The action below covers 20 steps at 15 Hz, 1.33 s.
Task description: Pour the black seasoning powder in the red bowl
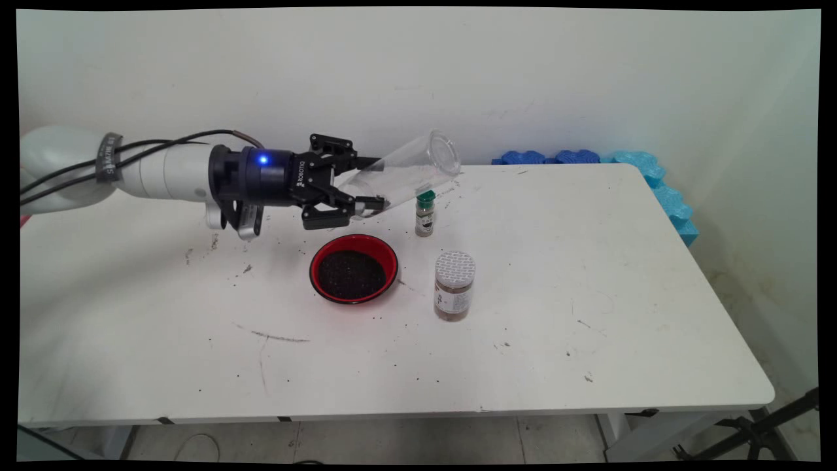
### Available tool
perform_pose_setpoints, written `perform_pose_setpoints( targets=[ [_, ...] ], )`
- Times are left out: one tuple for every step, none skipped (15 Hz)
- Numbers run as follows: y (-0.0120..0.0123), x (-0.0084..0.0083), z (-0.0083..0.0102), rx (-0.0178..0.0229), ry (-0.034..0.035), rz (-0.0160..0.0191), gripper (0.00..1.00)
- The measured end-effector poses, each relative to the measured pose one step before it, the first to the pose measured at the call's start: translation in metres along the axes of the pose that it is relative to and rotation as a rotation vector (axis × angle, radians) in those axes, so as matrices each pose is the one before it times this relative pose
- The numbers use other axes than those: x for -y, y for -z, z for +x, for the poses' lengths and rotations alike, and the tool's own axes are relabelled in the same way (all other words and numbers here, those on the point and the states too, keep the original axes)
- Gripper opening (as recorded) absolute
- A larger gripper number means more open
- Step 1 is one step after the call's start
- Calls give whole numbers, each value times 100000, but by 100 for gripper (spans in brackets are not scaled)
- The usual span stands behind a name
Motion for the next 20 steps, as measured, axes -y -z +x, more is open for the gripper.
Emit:
perform_pose_setpoints(
  targets=[
    [78, -166, -54, -787, -2600, 773, 0],
    [68, -155, -45, -726, -2788, 922, 0],
    [60, -117, -33, -473, -1964, 635, 0],
    [101, -170, -78, -779, -3563, 1154, 0],
    [116, -208, -87, -947, -4453, 1430, 0],
    [145, -211, -56, -1179, -5184, 1831, 0],
    [147, -218, -65, -1219, -5345, 1829, 0],
    [125, -172, -50, -1033, -4488, 1525, 0],
    [168, -203, -29, -1299, -5303, 1761, 0],
    [174, -193, -44, -1226, -5599, 1853, 0],
    [138, -162, -23, -995, -4853, 1580, 0],
    [147, -214, -41, -1039, -6026, 1798, 0],
    [136, -219, -94, -727, -6185, 1718, 0],
    [109, -185, -90, -523, -5273, 1480, 0],
    [128, -221, -119, -500, -6040, 1683, 0],
    [89, -272, -141, -355, -6084, 1698, 0],
    [88, -238, -122, -269, -5038, 1396, 0],
    [123, -332, -161, -321, -5830, 1445, 0],
    [92, -375, -153, -33, -5867, 1610, 0],
    [97, -315, -125, 31, -4925, 1332, 0]
  ],
)
